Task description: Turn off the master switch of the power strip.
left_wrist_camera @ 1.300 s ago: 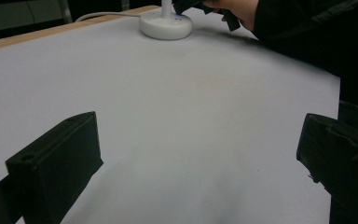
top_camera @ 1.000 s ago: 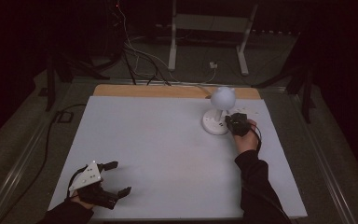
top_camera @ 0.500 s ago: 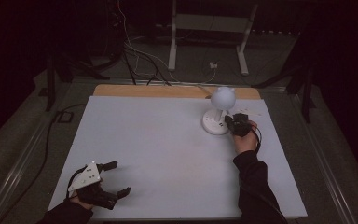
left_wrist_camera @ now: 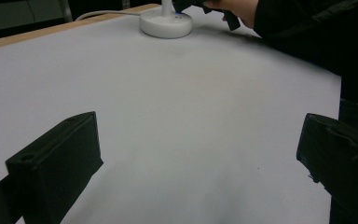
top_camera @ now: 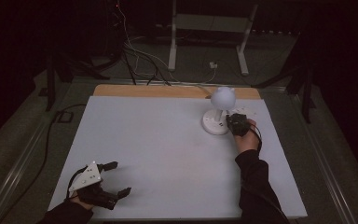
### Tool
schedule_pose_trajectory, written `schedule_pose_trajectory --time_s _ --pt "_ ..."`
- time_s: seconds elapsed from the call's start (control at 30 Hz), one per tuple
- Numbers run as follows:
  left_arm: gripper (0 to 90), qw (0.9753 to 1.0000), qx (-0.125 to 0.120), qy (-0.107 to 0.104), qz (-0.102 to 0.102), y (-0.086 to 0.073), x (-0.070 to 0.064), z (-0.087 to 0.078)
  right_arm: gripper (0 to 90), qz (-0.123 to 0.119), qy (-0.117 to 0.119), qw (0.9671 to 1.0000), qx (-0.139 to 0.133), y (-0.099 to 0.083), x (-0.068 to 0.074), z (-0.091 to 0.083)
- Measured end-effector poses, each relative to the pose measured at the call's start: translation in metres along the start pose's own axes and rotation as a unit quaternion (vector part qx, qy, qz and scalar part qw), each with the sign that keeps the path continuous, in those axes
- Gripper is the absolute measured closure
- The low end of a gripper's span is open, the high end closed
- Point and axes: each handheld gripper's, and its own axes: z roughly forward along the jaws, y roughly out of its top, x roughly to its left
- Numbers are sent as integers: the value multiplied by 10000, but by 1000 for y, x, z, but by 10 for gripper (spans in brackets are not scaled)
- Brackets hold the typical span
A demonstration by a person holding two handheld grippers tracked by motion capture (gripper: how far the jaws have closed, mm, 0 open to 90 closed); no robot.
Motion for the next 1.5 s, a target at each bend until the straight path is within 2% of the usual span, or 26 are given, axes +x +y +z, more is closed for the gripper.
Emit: schedule_pose_trajectory --time_s 0.1,0.2,0.27,0.37,0.4,0.43,0.53,0.6,0.67,0.77,0.87,0.93,1.03,1.07,1.2,1.5 --pt "3 10000 3 2 -3 0 0 0 900 -245 -139 9996 0 -1 5 0" --pt "3 10000 -15 -1 0 0 0 -1 900 -307 -182 9994 -5 -1 6 0" --pt "3 10000 -17 2 -1 0 0 -1 900 -128 -38 9998 -128 -4 2 0" --pt "3 10000 -20 12 -19 0 1 0 900 -119 -21 9999 -115 -3 1 -1" --pt "3 10000 -23 18 -22 0 2 0 900 -116 19 9997 -227 -3 1 -2" --pt "3 10000 -29 27 -25 0 1 -1 898 -47 44 9999 -132 -1 -1 -4" --pt "3 10000 -36 35 -27 0 2 -1 858 41 60 9995 -308 -2 -6 -11" --pt "3 10000 -25 48 -47 0 2 0 843 198 110 9991 -366 0 -10 -15" --pt "3 10000 -19 45 -36 0 2 0 811 166 108 9990 -393 6 -12 -21" --pt "3 10000 -23 50 -26 0 1 0 703 226 195 9988 -395 11 -15 -28" --pt "3 10000 -24 58 -26 0 2 0 487 256 420 9978 -448 12 -18 -33" --pt "3 10000 -36 55 -35 0 2 0 319 207 461 9978 -423 14 -18 -37" --pt "3 10000 -26 56 -29 0 2 0 149 306 560 9970 -439 15 -17 -43" --pt "3 10000 -20 54 -28 0 2 0 123 233 710 9963 -413 14 -17 -45" --pt "3 10000 -32 55 -30 0 2 0 23 156 885 9946 -528 13 -12 -52" --pt "3 10000 -29 41 -25 0 2 0 0 -77 1038 9939 -368 12 -2 -69"
